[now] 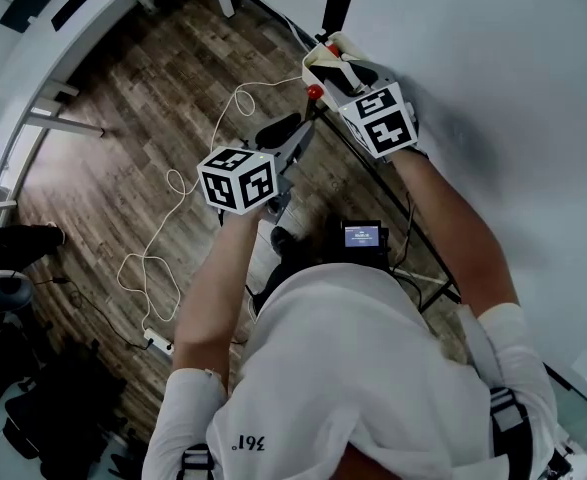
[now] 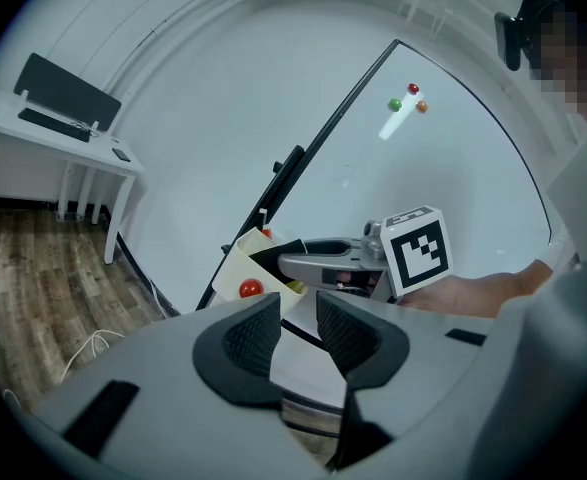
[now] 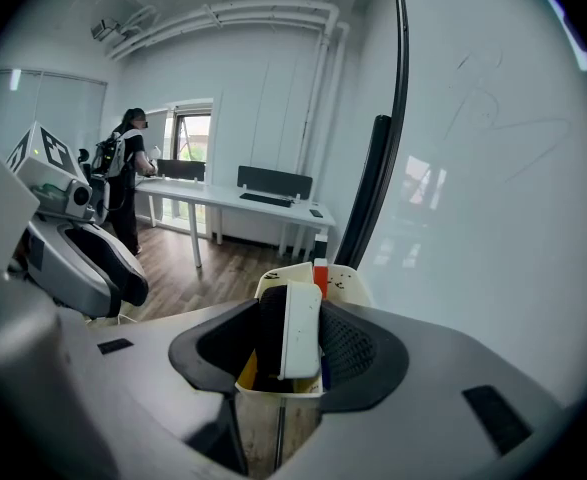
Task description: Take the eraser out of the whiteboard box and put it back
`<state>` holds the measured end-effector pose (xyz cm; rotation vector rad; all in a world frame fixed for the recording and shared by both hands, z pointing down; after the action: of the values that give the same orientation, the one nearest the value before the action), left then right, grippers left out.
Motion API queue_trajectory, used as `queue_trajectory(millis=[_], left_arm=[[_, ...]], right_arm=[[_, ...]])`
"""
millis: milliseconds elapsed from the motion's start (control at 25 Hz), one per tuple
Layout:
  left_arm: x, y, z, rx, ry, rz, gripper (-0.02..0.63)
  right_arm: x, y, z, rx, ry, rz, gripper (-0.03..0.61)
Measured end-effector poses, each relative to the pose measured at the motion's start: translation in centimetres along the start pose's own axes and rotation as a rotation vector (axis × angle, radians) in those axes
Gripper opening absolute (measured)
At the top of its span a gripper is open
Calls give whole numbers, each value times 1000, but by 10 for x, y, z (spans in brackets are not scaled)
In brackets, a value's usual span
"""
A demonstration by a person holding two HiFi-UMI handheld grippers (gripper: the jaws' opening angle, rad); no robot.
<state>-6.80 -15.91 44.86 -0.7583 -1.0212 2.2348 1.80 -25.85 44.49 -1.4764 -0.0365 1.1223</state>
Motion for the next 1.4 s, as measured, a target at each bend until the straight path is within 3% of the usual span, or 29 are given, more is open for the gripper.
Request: queue_trajectory(millis=[1400], left_arm=[[4, 17, -9, -28, -12, -34, 118]], right_arm=[[28, 19, 1, 9, -41, -80, 213]])
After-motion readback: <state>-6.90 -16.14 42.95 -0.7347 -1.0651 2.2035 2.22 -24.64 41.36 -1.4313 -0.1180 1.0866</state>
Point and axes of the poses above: the fingertips, and each gripper's own axes: x backward along the fingers, z to its left, y out of its top, the point moved 3 cm from there along x, backward along the fingers, and after that the axes turned 2 degrees about y, right-handed, at the moved point
